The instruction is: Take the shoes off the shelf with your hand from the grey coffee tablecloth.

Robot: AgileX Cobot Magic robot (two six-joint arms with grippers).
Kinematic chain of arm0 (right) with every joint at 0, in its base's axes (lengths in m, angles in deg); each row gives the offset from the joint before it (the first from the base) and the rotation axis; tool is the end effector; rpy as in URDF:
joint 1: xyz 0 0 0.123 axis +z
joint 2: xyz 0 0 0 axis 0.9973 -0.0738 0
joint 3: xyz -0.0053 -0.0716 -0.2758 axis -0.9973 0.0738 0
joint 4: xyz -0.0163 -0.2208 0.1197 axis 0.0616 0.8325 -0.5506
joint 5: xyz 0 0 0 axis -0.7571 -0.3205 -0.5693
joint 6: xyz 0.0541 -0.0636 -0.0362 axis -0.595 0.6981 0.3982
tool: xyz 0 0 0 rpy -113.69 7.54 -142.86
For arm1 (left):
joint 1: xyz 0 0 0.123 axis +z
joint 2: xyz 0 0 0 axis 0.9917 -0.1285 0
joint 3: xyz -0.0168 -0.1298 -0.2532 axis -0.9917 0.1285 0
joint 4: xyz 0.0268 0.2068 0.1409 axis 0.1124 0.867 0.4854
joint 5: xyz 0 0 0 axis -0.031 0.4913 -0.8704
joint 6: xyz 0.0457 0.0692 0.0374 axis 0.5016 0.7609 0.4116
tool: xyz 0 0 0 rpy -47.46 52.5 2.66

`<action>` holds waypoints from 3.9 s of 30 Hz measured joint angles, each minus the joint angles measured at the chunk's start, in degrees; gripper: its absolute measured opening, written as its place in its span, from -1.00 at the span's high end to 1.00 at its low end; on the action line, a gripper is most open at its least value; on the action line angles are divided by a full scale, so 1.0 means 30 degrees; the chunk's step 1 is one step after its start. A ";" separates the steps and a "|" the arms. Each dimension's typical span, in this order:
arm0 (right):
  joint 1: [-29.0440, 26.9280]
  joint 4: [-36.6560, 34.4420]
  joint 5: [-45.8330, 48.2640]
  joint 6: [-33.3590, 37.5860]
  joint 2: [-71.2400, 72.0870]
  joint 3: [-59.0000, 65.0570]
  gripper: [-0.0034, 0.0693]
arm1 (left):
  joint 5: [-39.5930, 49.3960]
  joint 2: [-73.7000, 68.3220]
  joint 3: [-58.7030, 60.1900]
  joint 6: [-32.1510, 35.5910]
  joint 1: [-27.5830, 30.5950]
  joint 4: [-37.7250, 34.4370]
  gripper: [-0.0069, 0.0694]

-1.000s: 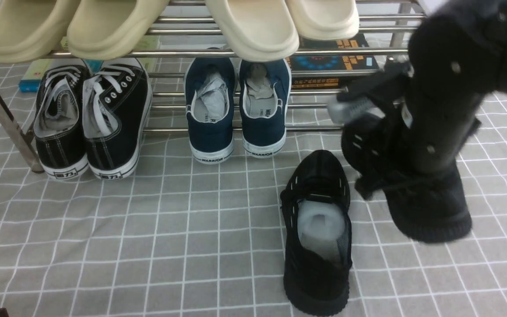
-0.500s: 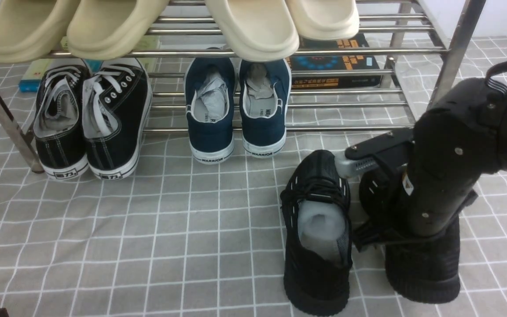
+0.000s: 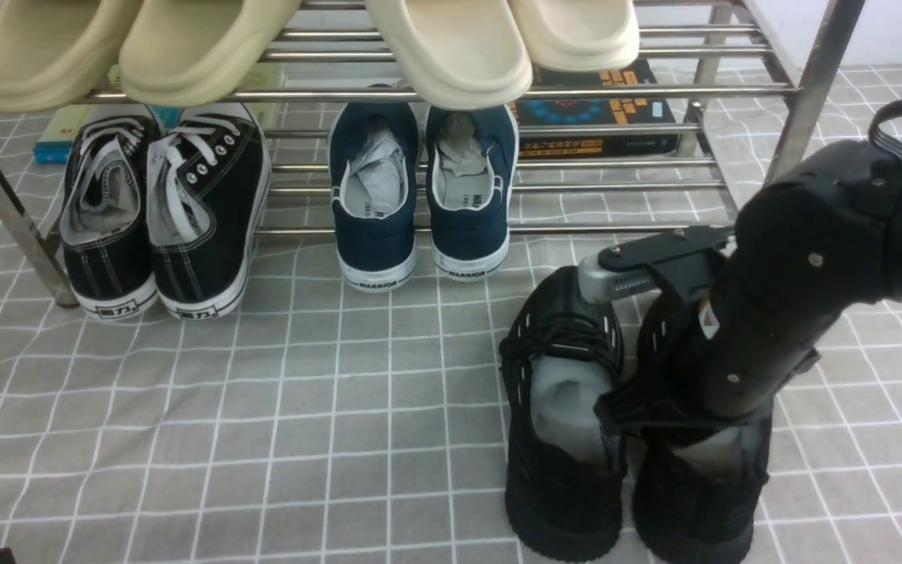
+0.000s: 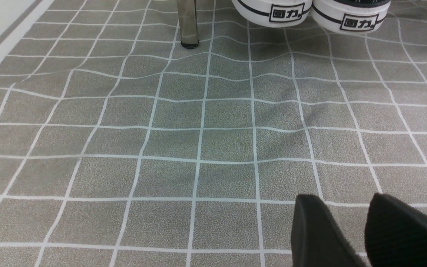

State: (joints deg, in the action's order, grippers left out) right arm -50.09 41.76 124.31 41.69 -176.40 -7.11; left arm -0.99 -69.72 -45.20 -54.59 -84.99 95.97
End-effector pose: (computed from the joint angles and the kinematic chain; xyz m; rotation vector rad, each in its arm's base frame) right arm 0.2558 0.1856 0.2380 -0.4297 2.8947 0.1876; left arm 0.0519 0.0048 0.1719 -0.0265 1.8797 0.0333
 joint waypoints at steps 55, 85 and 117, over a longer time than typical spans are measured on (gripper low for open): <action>0.0000 0.1283 -1.1584 0.3029 2.2462 1.4678 0.90 | 0.0000 0.0000 0.0000 0.0000 0.0000 0.0000 0.19; -1.1216 0.0153 -1.0374 0.6244 3.1270 2.2108 0.83 | 0.0000 0.0000 0.0000 0.0000 0.0000 0.0000 0.19; -1.2632 0.0203 -1.0351 0.6236 3.1270 2.2108 0.72 | 0.0000 0.0000 0.0000 0.0000 0.0000 0.0000 0.19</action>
State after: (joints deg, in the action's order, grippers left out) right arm -87.98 42.37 93.26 60.40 -82.59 59.21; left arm -0.99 -69.72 -45.20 -54.59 -84.99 95.97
